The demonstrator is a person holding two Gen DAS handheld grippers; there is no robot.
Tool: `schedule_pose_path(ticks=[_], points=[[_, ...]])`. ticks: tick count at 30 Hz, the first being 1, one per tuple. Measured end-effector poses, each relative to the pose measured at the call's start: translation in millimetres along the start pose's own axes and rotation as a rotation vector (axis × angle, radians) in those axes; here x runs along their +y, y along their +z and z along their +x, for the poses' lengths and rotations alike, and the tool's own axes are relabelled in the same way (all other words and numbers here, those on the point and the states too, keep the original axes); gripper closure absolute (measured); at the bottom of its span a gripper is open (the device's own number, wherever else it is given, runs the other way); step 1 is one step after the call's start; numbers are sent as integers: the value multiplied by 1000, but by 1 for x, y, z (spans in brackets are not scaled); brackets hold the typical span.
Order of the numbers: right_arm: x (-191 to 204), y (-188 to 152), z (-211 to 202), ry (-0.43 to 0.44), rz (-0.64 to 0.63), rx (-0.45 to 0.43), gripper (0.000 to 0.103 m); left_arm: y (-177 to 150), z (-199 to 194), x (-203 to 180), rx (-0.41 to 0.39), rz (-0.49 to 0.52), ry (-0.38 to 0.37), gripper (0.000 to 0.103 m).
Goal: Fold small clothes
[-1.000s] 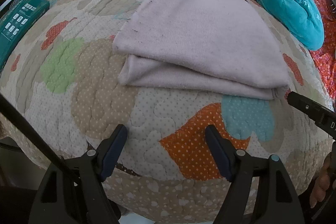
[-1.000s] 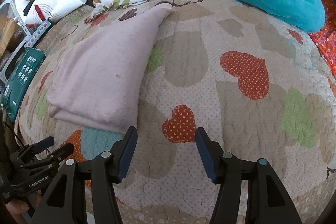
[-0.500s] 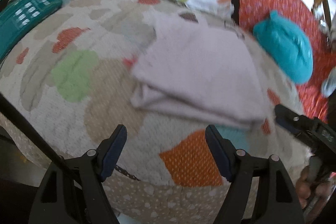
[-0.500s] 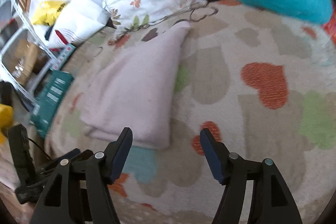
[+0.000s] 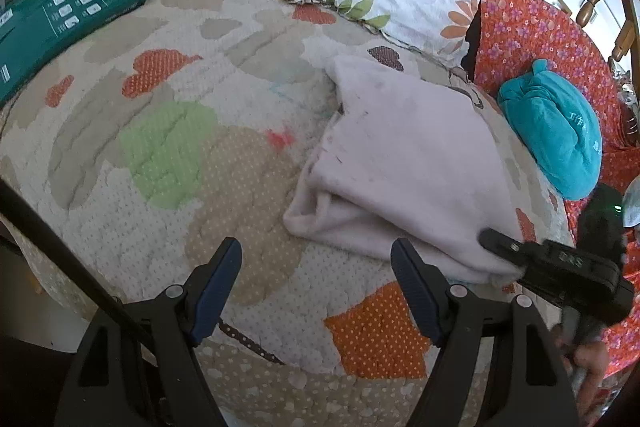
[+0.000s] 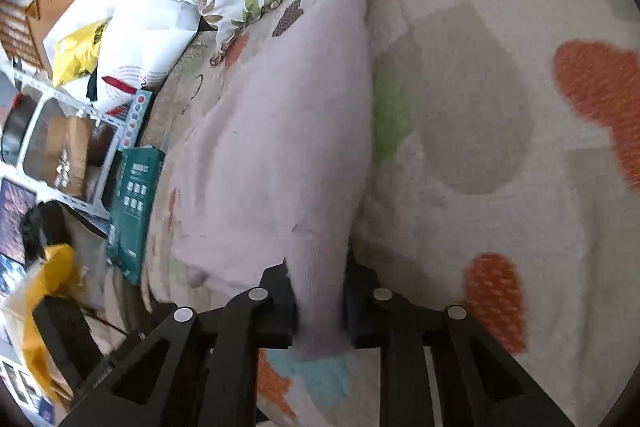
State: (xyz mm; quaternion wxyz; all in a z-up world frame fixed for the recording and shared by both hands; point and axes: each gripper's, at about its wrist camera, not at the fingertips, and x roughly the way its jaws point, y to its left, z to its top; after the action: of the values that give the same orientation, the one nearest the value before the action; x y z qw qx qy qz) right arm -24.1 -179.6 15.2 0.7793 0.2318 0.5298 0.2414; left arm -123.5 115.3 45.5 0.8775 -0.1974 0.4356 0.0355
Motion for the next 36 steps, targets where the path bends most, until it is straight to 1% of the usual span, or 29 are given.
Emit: schedule_pose_path(ticks=[4, 6, 7, 9, 10, 11, 13, 14, 16, 17, 18, 19, 20, 21, 22, 23, 25, 28, 29, 31, 32, 33, 34, 36], points=[[7, -11, -10, -51, -47, 30, 85, 0, -3, -2, -22, 13, 10, 27], [8, -18, -13, -96, -84, 42, 84, -1, -7, -3, -37, 35, 22, 27], [8, -21, -16, -119, -105, 46, 82, -2, -8, -4, -46, 44, 29, 27], [10, -27, -25, -150, -138, 32, 79, -3, -14, -5, -67, 61, 50, 27], [9, -29, -30, -155, -146, 21, 75, -4, -17, -5, -83, 65, 66, 27], [7, -31, -38, -163, -155, 1, 75, -6, -21, -5, -100, 69, 86, 27], [4, -33, -53, -176, -167, -39, 73, -11, -33, -7, -153, 81, 153, 27], [2, -35, -61, -194, -175, -68, 72, -13, -41, -9, -187, 88, 197, 25], [1, -40, -73, -246, -189, -116, 72, -20, -59, -15, -277, 104, 301, 16], [-1, -44, -79, -276, -194, -142, 72, -22, -70, -19, -327, 114, 345, 14], [-2, -46, -82, -286, -193, -154, 71, -26, -84, -23, -384, 129, 396, 11], [-4, -48, -86, -292, -185, -167, 70, -29, -95, -28, -423, 142, 428, 10], [-7, -49, -90, -290, -172, -177, 69, -32, -109, -33, -465, 160, 460, 4], [-10, -49, -92, -281, -156, -184, 69, -33, -121, -36, -490, 168, 484, 0], [-13, -49, -95, -265, -137, -193, 68, -34, -132, -39, -512, 173, 498, 0], [-13, -47, -97, -252, -126, -196, 68, -35, -145, -42, -530, 178, 488, 0], [-13, -46, -99, -226, -112, -204, 68, -36, -169, -47, -553, 185, 431, 0], [-3, -50, -105, -211, -133, -224, 67, -36, -194, -58, -579, 174, 366, 0], [2, -53, -107, -220, -149, -237, 64, -34, -200, -62, -581, 168, 322, 0], [6, -60, -117, -273, -190, -277, 57, -30, -203, -71, -572, 167, 238, 0], [9, -61, -120, -295, -199, -293, 56, -28, -203, -74, -568, 169, 193, 0], [9, -62, -124, -310, -203, -307, 56, -27, -203, -80, -561, 173, 164, 0], [9, -62, -128, -316, -201, -320, 55, -25, -202, -84, -549, 180, 138, 0], [7, -64, -132, -319, -190, -333, 50, -23, -197, -92, -531, 201, 128, 0]])
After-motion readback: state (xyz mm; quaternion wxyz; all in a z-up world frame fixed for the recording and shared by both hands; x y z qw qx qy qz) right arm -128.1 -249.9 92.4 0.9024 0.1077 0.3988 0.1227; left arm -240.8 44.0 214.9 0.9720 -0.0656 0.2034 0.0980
